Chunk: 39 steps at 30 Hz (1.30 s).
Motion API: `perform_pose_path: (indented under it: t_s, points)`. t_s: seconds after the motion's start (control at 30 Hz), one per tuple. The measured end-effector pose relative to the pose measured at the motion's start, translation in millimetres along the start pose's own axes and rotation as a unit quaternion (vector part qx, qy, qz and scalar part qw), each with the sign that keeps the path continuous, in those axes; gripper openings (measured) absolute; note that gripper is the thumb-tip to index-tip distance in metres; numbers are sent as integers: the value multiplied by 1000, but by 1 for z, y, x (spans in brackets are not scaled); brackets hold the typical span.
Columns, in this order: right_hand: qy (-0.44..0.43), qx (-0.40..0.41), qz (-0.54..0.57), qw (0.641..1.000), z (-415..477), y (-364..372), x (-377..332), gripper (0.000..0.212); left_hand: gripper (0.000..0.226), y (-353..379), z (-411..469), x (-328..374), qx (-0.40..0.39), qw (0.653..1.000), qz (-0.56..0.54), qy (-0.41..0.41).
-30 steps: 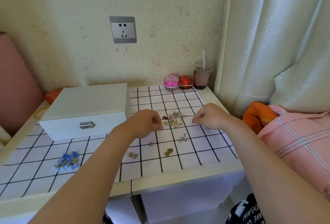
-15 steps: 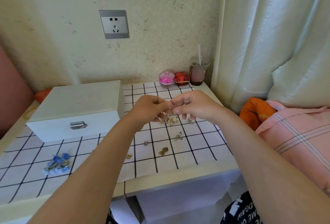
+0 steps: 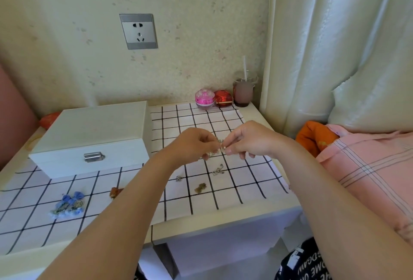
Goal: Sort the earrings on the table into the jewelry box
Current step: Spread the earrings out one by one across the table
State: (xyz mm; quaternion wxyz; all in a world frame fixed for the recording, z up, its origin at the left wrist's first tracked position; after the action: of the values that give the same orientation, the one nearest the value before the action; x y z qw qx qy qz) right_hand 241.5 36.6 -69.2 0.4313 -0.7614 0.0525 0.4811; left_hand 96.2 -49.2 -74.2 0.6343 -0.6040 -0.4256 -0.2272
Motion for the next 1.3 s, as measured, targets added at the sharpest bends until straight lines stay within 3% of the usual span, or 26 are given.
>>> perform_pose_path:
  t_s: [0.23,0.47,0.63,0.77,0.9,1.03,1.3]
  points:
    - [60,-98,-168,979,-14,3,26,17,5,30,-10,8,-66,973,198,103]
    - [59,-124,-168,976,-17,-3,37,43,20,40,-13,6,-60,953,266,130]
    - [58,-84,-165,981,-14,-10,40,46,23,51,-13,12,-62,947,274,157]
    - [47,-70,-176,981,-14,-7,35,34,20,44,-9,11,-34,949,270,160]
    - [-6,39,-136,990,-4,-11,18,18,17,9,3,6,74,953,258,139]
    - [-45,136,-144,979,18,-15,10,17,20,-17,22,-12,128,957,240,102]
    - [-45,101,-212,971,61,9,-4,19,25,-10,49,-40,77,964,247,67]
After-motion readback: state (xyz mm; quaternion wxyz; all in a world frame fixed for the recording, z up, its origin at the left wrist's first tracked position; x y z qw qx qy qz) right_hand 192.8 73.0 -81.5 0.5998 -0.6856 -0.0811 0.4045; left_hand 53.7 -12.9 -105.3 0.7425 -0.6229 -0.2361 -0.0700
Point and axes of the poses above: each hand's wrist, its own z-axis towards the middle knuckle, its own y-axis out of the palm, x = y × z, the point moved 5 cm from there along z, towards the middle knuckle, and after that the axes turned 5 degrees about x, right-handed, at the moved point
